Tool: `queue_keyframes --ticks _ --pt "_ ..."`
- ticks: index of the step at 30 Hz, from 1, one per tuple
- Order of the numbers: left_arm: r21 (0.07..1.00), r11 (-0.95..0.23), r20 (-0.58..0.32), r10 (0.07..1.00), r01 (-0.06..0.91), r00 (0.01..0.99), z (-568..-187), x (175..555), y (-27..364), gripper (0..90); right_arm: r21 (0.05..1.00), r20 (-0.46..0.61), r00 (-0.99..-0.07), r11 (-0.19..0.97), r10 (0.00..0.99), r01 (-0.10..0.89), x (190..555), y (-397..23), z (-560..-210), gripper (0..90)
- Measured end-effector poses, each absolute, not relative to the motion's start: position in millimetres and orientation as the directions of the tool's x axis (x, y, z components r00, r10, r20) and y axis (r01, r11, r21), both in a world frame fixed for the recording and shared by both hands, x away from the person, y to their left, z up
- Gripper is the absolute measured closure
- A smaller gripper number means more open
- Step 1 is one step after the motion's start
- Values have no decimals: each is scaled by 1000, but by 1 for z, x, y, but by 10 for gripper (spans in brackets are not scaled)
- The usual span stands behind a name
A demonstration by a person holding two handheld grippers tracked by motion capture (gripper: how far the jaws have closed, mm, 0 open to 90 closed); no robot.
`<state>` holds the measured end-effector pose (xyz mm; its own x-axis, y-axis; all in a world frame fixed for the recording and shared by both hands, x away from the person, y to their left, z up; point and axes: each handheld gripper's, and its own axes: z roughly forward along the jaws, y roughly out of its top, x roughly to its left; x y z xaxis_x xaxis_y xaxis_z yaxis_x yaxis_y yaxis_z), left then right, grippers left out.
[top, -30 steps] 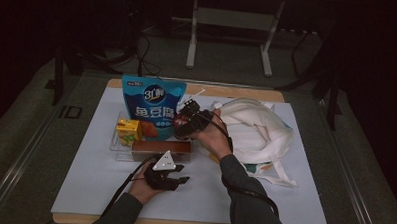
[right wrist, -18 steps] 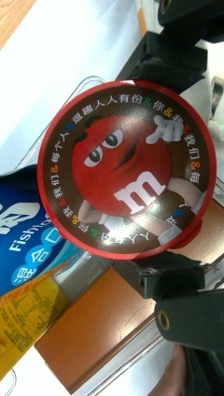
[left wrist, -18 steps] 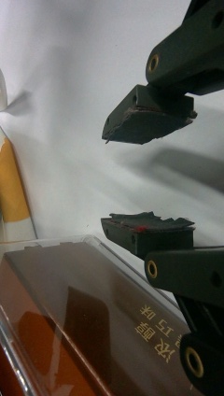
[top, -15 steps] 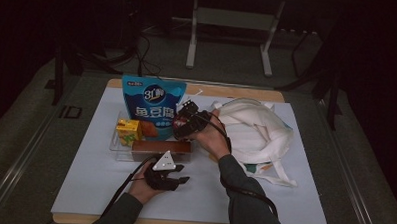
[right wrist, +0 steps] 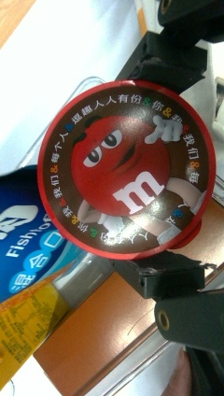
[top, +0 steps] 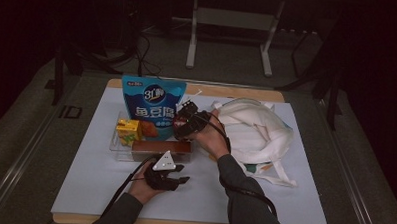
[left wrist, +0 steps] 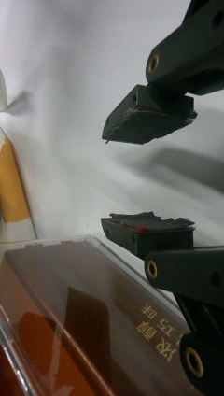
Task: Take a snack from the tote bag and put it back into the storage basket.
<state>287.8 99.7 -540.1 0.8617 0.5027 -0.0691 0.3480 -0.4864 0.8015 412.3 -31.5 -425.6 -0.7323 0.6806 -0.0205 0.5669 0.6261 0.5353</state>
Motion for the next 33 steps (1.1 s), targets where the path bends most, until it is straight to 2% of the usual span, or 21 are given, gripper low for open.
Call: queue_keyframes --ticks 33 --pt "802 -486 -70 503 348 861 -540 288 99 511 494 -28 -736 649 677 578 413 -27 -435 255"
